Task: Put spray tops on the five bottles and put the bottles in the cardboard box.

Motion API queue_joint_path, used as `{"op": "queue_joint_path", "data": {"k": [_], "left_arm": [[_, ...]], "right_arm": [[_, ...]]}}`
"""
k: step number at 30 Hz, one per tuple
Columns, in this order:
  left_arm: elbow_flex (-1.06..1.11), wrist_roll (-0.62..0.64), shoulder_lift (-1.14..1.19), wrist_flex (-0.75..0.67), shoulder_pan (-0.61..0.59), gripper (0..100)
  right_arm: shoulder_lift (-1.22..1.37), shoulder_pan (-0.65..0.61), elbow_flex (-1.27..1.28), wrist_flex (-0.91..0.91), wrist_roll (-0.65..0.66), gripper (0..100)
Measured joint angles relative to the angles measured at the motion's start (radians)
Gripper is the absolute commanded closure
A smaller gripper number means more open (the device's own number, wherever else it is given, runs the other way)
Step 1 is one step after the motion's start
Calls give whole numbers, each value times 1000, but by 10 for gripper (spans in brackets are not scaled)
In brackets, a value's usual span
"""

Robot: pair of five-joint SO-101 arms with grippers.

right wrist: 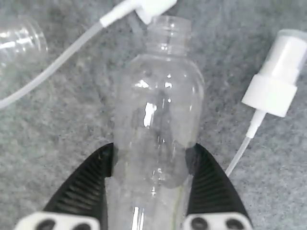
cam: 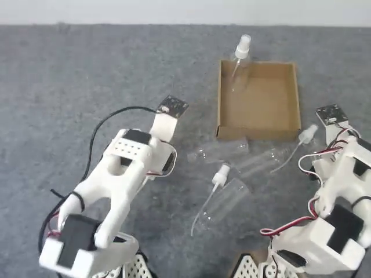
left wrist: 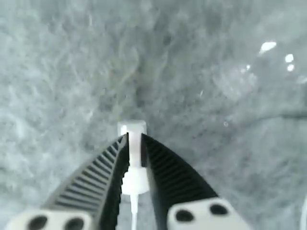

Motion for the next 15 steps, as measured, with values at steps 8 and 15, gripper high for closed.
{"op": "queue_joint_path", "data": {"k": [8, 15], "left_arm": [[57, 18, -32, -72, 2, 987], [57, 18, -32, -74, 2, 987]], "right_arm": [[0, 0, 0, 0, 0, 957], [0, 0, 0, -2, 0, 957]]}}
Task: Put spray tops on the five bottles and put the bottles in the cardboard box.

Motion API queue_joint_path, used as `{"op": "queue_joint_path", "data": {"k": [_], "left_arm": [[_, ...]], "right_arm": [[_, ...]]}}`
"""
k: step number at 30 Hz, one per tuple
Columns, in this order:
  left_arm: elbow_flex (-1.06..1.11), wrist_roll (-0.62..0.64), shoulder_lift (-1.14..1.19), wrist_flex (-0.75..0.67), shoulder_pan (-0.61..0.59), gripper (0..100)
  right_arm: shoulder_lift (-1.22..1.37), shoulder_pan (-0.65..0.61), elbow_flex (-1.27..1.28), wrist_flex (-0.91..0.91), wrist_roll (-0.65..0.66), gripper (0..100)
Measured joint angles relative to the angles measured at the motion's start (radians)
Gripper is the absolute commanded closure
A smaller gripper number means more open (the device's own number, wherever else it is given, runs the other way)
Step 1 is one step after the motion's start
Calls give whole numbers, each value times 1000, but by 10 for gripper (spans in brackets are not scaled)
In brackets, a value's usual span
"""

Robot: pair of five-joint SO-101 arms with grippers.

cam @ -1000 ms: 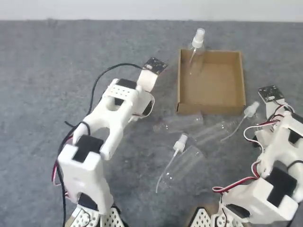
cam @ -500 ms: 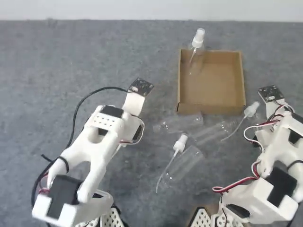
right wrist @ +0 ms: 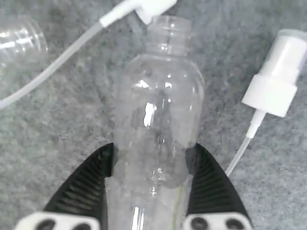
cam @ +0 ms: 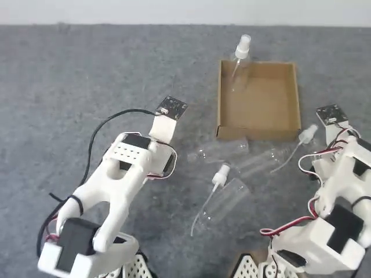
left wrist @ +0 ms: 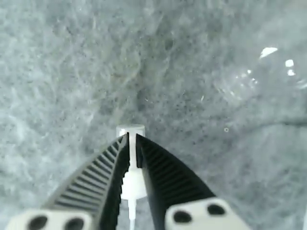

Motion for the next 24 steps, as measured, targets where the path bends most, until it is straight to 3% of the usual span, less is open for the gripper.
{"op": "queue_joint_path", "data": {"k": [24], "left_arm": [[38, 0, -60, 2, 2, 987]], "right_arm": [[-25, 0, 54, -21, -2, 961]]}}
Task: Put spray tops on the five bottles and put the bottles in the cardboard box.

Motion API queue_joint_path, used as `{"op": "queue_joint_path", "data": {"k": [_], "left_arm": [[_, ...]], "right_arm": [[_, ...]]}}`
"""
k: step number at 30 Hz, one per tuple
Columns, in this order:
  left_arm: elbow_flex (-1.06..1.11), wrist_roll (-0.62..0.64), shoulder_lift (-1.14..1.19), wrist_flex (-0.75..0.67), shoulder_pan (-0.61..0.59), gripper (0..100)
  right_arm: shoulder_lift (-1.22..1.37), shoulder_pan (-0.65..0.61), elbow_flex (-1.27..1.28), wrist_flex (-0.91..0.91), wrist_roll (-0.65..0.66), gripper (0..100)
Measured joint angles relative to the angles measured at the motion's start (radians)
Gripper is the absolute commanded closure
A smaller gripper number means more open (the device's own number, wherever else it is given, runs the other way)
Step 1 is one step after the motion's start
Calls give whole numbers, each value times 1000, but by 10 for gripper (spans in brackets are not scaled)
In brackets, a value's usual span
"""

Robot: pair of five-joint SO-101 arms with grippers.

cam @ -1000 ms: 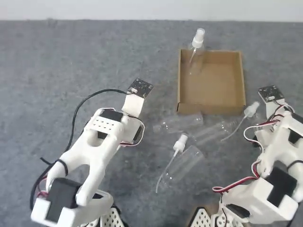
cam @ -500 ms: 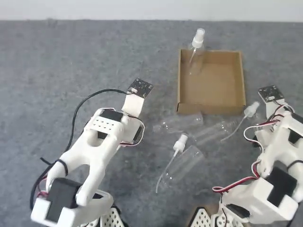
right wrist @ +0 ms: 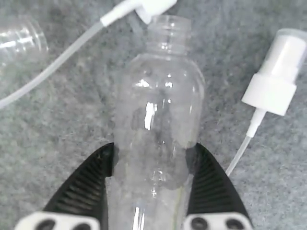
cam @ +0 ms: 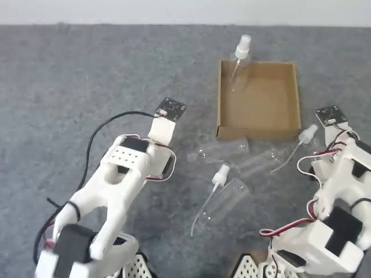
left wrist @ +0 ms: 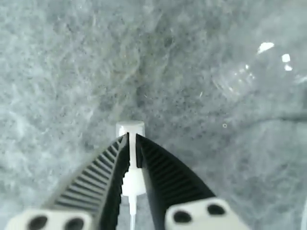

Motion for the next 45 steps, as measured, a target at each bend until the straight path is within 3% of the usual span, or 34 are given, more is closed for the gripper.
{"op": "queue_joint_path", "data": {"k": [5, 10, 16, 22, 26, 30, 37, 45], "left_arm": [[44, 2, -107, 15, -5, 979], [55, 5, -138, 20, -5, 882], [-6, 3, -135, 38, -23, 878], [-201, -48, 5, 141, -66, 878], [-219, -100, 95, 158, -104, 878], [-196, -140, 112, 149, -115, 878], [-87, -153, 144, 2, -114, 878], [-81, -155, 118, 25, -114, 878]], "right_arm": [[-18, 5, 15, 0, 0, 961], [-34, 41, 20, 0, 0, 961], [-35, 61, 20, 0, 0, 961], [-35, 61, 20, 0, 0, 960], [-35, 61, 20, 0, 0, 959], [-35, 61, 20, 0, 0, 960], [-35, 61, 20, 0, 0, 961], [-35, 61, 20, 0, 0, 961]]}}
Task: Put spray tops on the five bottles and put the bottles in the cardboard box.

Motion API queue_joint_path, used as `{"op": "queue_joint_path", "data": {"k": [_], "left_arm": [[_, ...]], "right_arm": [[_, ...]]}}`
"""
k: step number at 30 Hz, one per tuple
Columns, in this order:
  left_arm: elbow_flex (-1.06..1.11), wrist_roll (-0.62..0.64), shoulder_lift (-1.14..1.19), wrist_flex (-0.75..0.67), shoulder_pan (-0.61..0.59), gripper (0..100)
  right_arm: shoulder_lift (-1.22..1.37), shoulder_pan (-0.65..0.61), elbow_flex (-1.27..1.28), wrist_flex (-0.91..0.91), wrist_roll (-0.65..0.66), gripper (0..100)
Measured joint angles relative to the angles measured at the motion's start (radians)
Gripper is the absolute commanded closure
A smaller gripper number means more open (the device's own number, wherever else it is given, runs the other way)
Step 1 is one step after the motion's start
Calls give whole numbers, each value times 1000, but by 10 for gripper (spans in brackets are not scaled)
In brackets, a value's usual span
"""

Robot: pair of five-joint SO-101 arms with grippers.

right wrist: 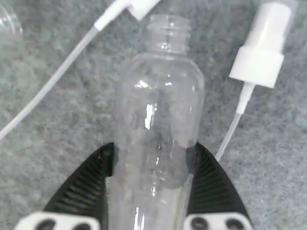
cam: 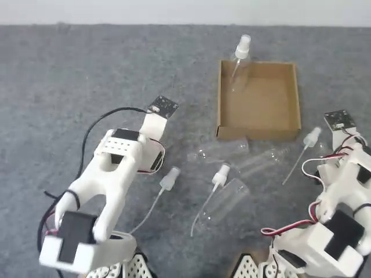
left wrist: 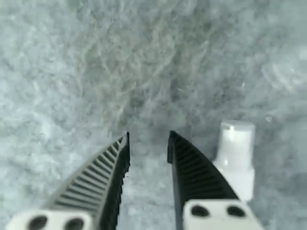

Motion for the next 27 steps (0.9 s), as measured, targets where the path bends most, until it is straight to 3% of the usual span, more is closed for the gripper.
{"op": "queue_joint_path", "data": {"k": [5, 10, 21, 27], "left_arm": [[-26, -2, -153, 114, 8, 878], [-26, -2, -213, 147, 97, 878], [-26, -2, -6, 71, 160, 878], [-35, -2, -6, 78, 160, 878]], "right_arm": [[0, 0, 0, 0, 0, 961], [0, 0, 0, 0, 0, 961], [0, 0, 0, 0, 0, 961], [-14, 0, 25, -2, 0, 961]]}}
